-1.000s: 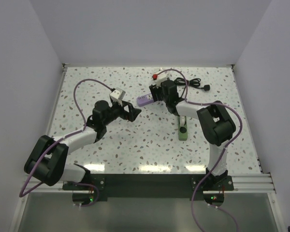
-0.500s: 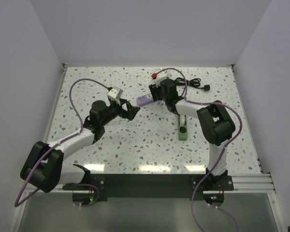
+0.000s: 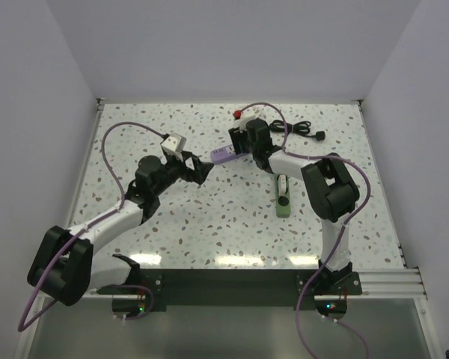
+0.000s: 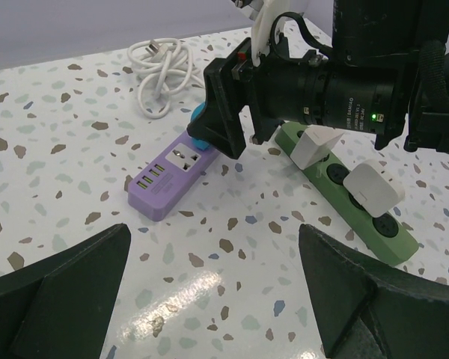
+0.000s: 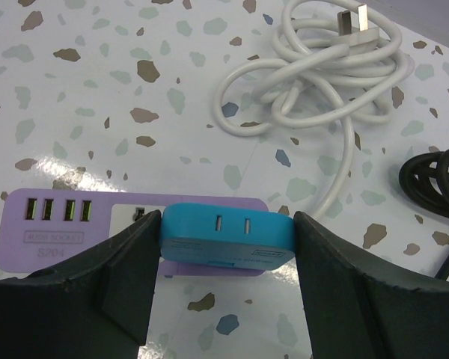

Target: Insert the plug

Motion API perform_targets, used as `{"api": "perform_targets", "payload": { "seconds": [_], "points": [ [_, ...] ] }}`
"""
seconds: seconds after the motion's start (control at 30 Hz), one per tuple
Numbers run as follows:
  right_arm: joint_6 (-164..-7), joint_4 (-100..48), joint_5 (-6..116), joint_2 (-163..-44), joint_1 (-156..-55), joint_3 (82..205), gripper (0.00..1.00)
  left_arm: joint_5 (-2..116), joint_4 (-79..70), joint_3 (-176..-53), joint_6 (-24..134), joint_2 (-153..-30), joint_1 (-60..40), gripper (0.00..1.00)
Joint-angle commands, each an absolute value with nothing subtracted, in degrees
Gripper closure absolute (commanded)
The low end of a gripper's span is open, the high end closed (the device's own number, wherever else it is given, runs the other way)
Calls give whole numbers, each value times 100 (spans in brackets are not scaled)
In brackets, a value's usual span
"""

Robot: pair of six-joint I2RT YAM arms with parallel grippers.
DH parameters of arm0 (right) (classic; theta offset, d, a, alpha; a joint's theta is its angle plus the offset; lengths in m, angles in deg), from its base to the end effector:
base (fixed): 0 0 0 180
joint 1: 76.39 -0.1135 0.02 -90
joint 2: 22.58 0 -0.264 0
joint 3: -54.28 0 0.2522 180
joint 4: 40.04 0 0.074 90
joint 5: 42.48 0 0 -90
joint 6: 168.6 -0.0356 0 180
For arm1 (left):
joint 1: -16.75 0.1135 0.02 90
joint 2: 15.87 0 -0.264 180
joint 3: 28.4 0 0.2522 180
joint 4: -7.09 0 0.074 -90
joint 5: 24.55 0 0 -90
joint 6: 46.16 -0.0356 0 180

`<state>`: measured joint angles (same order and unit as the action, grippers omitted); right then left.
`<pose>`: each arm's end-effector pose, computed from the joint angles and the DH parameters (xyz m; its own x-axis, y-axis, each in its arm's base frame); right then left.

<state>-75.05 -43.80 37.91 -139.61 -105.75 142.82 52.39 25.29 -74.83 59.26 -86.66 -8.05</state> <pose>0.4045 0.2207 0.1827 -0.3422 -0.2625 -0.9022 -0.3732 0.9192 -0.1259 0.2426 -0.1209 0.2471 -0.2568 -0.1667 -0.9520 0.5646 0.7736 -0.2877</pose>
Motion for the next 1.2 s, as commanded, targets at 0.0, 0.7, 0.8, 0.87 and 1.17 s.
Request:
{"api": "perform_targets", "payload": {
  "seconds": [0.0,0.7,0.8,0.87,1.17],
  "points": [
    [-7702,-3736,3750,-14176,-10636,14354,100,5340,2576,-7486,5817,-8496,-734,0],
    [-7737,-3841,3970,-13570,-10636,14608,25,5674,2339,-7530,5931,-8381,-681,0],
    [-7737,-3902,4031,-13342,-10627,14609,8,5823,2181,-7547,5948,-8346,-681,0],
    [-7746,-4033,4049,-13087,-10619,14513,2,5955,2110,-7547,5966,-8329,-681,0],
    [-7990,-4377,3619,-11699,-10610,13108,2,6788,1732,-7574,6159,-8047,-681,0]
  ]
}}
